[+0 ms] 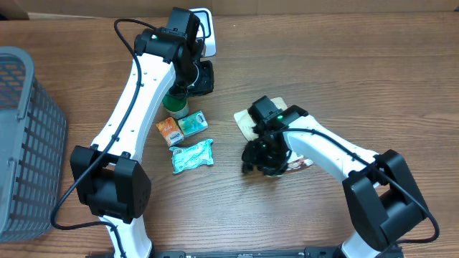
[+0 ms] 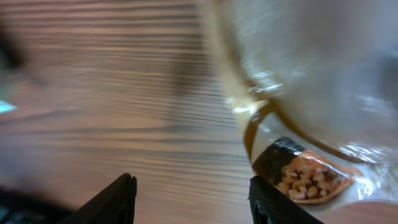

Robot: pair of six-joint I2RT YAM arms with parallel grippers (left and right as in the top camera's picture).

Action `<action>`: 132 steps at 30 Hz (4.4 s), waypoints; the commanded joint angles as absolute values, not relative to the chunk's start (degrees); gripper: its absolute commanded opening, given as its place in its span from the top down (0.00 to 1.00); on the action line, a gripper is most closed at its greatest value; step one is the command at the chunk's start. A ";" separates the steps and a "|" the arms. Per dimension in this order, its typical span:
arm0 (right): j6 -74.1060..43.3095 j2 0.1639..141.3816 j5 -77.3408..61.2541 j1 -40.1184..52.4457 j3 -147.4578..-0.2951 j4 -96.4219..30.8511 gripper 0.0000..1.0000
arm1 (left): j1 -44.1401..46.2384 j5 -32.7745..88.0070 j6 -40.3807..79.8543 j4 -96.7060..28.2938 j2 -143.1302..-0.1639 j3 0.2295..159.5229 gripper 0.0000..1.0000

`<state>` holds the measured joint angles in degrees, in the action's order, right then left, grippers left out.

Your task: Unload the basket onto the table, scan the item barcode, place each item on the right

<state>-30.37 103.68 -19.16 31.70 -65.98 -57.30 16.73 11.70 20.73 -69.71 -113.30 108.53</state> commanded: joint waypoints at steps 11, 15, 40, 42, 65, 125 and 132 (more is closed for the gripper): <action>-28.53 103.98 1.21 15.92 -65.47 -57.21 0.42 | 16.53 10.37 19.25 -69.82 -113.14 109.12 0.96; -27.55 103.98 1.13 12.01 -65.45 -52.23 0.42 | 16.56 10.28 19.25 -69.84 -113.14 109.06 0.96; -25.56 104.60 -18.00 12.29 -74.41 -31.03 0.43 | 17.43 6.79 19.22 -68.12 -113.14 108.44 0.96; -32.51 105.60 -16.58 13.26 -73.78 -29.58 0.44 | 17.43 6.61 19.25 -68.10 -113.14 108.44 0.96; -8.34 114.50 -34.00 25.12 -73.91 -44.69 0.45 | 17.43 6.98 19.27 -67.92 -113.14 108.44 0.96; -12.64 107.22 -12.99 13.43 -76.03 -51.79 0.46 | 27.46 9.91 19.22 -63.94 -113.16 105.34 0.96; -20.93 107.07 2.90 6.94 -77.80 -56.71 0.46 | 27.46 9.91 19.22 -62.37 -113.16 104.99 0.96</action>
